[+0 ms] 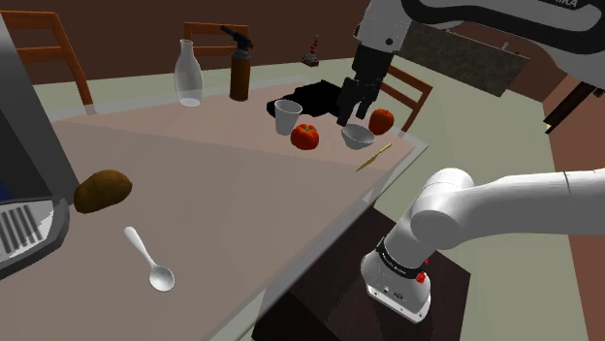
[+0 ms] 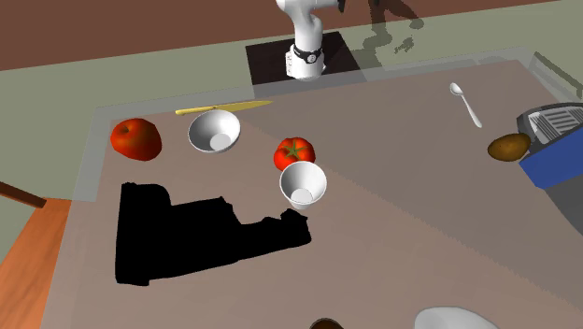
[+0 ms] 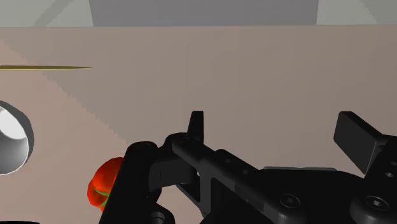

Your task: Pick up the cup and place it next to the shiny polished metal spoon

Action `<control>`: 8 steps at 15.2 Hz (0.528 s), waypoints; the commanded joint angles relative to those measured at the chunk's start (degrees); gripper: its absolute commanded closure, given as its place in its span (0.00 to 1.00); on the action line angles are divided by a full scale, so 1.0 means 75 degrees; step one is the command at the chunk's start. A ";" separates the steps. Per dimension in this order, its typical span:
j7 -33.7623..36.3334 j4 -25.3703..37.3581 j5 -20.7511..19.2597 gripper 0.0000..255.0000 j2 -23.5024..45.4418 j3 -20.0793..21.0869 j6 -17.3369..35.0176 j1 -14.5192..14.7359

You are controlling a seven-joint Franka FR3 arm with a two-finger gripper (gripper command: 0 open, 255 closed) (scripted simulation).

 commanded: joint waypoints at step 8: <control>-0.0812 0.0288 -0.0342 0.00 0.1502 -0.0783 0.1258 -0.0296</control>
